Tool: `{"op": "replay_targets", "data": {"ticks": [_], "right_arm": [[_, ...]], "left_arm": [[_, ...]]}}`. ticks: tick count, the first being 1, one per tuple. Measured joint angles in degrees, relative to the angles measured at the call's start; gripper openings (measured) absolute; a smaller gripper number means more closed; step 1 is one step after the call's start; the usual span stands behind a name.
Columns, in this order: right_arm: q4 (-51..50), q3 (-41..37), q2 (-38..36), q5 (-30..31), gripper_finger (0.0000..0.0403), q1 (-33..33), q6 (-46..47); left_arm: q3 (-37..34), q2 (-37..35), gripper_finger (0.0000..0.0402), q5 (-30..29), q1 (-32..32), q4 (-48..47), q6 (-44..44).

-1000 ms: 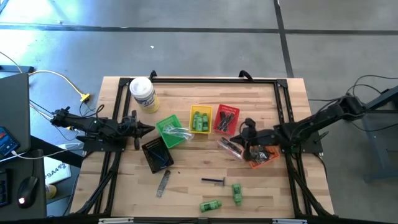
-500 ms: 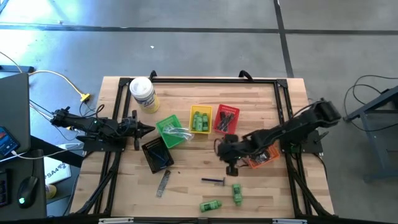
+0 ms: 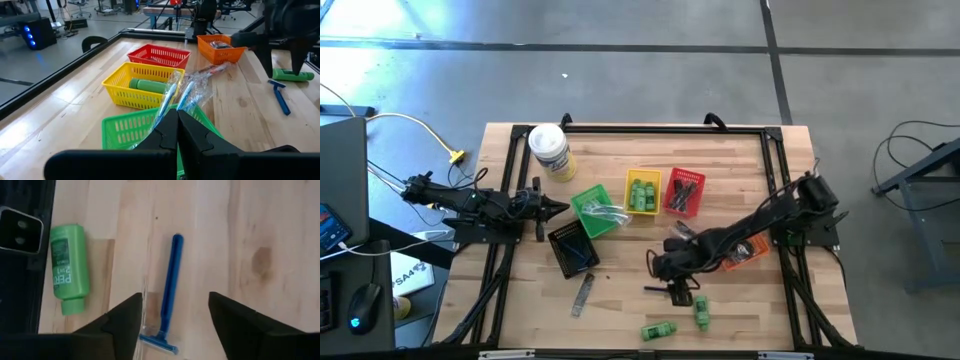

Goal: Pick & Place Travel size toiletries
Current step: Put the blue razor into the black bin

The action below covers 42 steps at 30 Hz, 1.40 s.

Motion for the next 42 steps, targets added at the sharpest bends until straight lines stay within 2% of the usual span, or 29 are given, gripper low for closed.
{"op": "replay_targets", "data": {"ticks": [3,9,16,21,38,42], "right_arm": [[1.2,0.0,0.9,1.0,0.0233,1.1,1.3],[1.8,0.0,3.0,6.8,0.0230,3.3,3.2],[3.6,-0.1,8.0,7.8,0.0219,4.3,3.6],[3.9,0.1,9.0,8.3,0.0206,4.2,4.6],[3.6,0.3,12.5,13.7,0.0117,4.8,2.2],[4.3,0.0,11.4,14.6,0.0077,4.7,1.7]], "left_arm": [[0.0,0.0,0.0000,0.0,0.0,0.0,0.0],[0.0,0.0,0.0000,0.0,0.0,0.3,0.0],[-0.1,0.0,0.0000,0.0,0.0,0.5,0.0],[-0.1,0.0,0.0000,0.0,0.0,0.5,0.0],[-0.1,0.0,0.0000,0.0,0.0,0.7,0.0],[-0.1,0.0,0.0000,0.0,0.0,0.9,0.0]]}}
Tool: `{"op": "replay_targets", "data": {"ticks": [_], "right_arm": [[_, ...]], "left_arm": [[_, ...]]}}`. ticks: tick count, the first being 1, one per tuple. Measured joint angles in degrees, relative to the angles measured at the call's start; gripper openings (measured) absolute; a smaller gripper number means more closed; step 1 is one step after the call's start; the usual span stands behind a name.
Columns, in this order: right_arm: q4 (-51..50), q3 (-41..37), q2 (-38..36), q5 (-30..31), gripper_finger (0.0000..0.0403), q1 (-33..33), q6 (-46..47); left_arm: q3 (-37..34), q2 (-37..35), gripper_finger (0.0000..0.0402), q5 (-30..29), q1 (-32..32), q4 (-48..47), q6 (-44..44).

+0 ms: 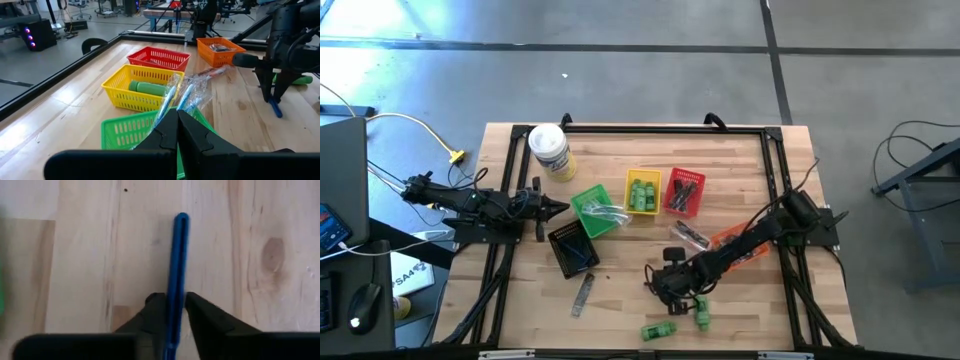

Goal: Pick & Place Travel size toiletries
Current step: Put the blue razor into the black bin

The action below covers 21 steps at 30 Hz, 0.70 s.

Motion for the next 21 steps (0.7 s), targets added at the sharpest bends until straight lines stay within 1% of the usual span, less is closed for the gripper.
{"op": "replay_targets", "data": {"ticks": [3,4,6,10,13,17,21], "right_arm": [[0.0,-0.1,-1.1,0.5,0.0029,-0.2,-2.5],[0.2,-0.1,-1.4,0.5,0.0020,-0.2,-3.5],[0.4,-0.2,-2.1,0.4,0.0019,-0.2,-4.5],[0.7,-0.3,-4.1,0.5,0.0033,-0.3,-4.7],[1.3,-0.2,-6.7,1.3,0.0030,-0.3,-6.0],[2.5,-0.2,-12.2,2.3,0.0022,0.0,-8.4],[3.9,-0.2,-19.5,4.5,0.0029,0.6,-12.2]], "left_arm": [[0.0,0.0,0.0000,0.0,0.0,0.0,0.0],[0.0,0.0,0.0000,0.0,0.0,0.0,0.0],[0.0,0.0,0.0000,0.0,0.0,0.0,0.0],[0.0,0.0,0.0000,0.0,0.0,0.0,0.0],[0.0,0.0,0.0000,0.0,0.0,0.0,0.0],[0.0,0.0,0.0000,0.0,0.0,0.0,0.0],[0.0,0.0,0.0000,0.0,0.0,0.0,0.0]]}}
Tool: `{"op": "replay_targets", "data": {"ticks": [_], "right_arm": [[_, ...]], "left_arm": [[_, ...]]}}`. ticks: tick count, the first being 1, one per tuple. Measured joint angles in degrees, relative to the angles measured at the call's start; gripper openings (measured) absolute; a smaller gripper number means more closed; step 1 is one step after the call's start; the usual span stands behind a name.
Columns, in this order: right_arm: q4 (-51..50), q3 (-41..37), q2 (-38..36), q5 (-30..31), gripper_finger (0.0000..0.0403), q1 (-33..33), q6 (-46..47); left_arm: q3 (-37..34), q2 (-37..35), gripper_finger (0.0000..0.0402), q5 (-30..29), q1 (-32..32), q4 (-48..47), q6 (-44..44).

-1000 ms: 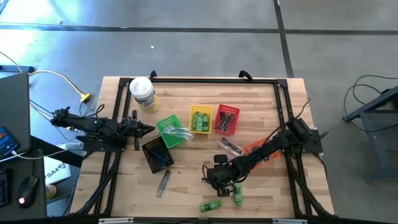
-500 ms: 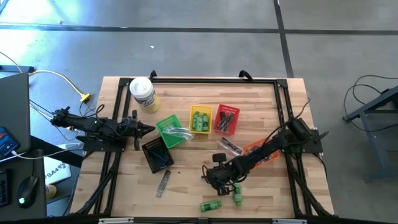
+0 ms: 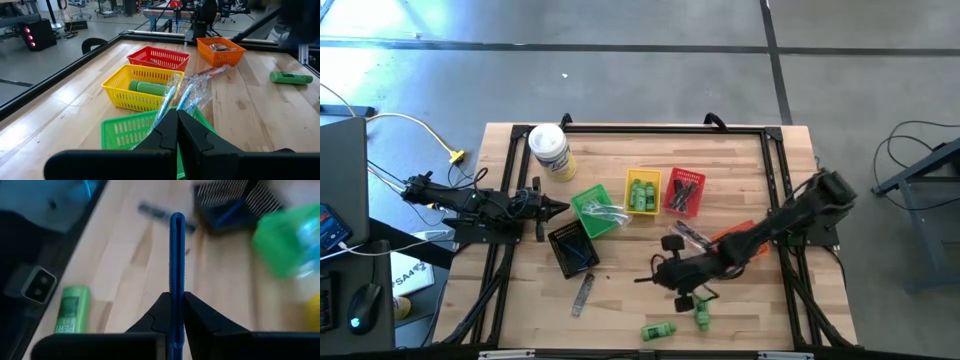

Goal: Pick & Place Travel size toiletries
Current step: Put the blue razor into the black bin

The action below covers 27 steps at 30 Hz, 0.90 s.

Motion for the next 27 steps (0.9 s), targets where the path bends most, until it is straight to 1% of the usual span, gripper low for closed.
{"op": "replay_targets", "data": {"ticks": [2,6,12,15,17,21,27], "right_arm": [[0.0,-0.2,-3.9,1.1,0.0029,0.3,-2.3],[6.4,-4.7,-12.8,1.1,0.0028,0.2,-6.7],[19.8,-17.5,-27.6,0.8,0.0029,-1.2,-8.5],[23.2,-23.8,-34.4,0.8,0.0029,-2.1,-8.5],[23.3,-27.3,-38.6,0.7,0.0029,-2.6,-8.5],[23.9,-33.9,-47.3,-2.5,0.0030,-4.0,-8.7],[31.6,-46.3,-60.1,-6.2,0.0029,-7.0,-8.9]], "left_arm": [[0.0,0.0,0.0000,0.0,0.0,0.0,0.0],[0.0,0.0,0.0000,0.0,0.0,0.0,-0.2],[0.0,0.0,0.0000,0.0,0.0,0.0,-0.2],[0.0,0.0,0.0000,0.0,0.0,0.0,-0.1],[0.0,0.0,0.0000,0.0,0.0,0.0,0.0],[0.0,0.0,0.0000,0.0,0.0,0.0,0.2],[0.0,0.0,0.0000,0.0,0.0,0.0,1.5]]}}
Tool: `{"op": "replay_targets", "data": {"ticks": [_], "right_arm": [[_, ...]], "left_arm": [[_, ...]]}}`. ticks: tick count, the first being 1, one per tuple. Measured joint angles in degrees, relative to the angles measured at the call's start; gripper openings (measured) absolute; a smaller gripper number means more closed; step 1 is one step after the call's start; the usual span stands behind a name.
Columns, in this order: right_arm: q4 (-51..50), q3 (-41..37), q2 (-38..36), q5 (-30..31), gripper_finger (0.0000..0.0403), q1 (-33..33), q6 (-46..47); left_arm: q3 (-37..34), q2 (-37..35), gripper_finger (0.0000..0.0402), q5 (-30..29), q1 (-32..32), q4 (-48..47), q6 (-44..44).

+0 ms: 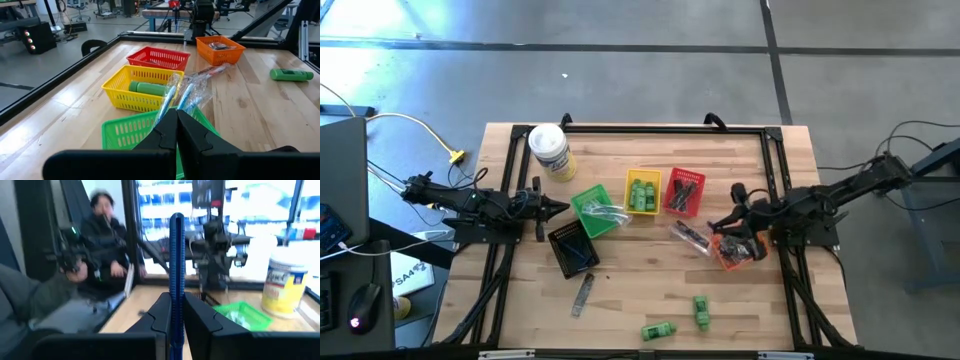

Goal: Pick & Place Travel size toiletries
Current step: Put the blue razor into the black bin

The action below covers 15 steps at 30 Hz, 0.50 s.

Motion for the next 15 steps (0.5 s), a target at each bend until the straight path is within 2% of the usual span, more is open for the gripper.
{"op": "replay_targets", "data": {"ticks": [6,15], "right_arm": [[7.2,-9.7,-9.0,-3.5,0.0029,-2.8,0.1],[8.3,-17.3,-14.4,-3.5,0.0029,-5.3,-0.4]], "left_arm": [[0.0,0.0,0.0000,0.0,0.0,0.0,0.0],[-0.1,0.0,0.0000,-0.1,0.0,2.2,1.5]]}}
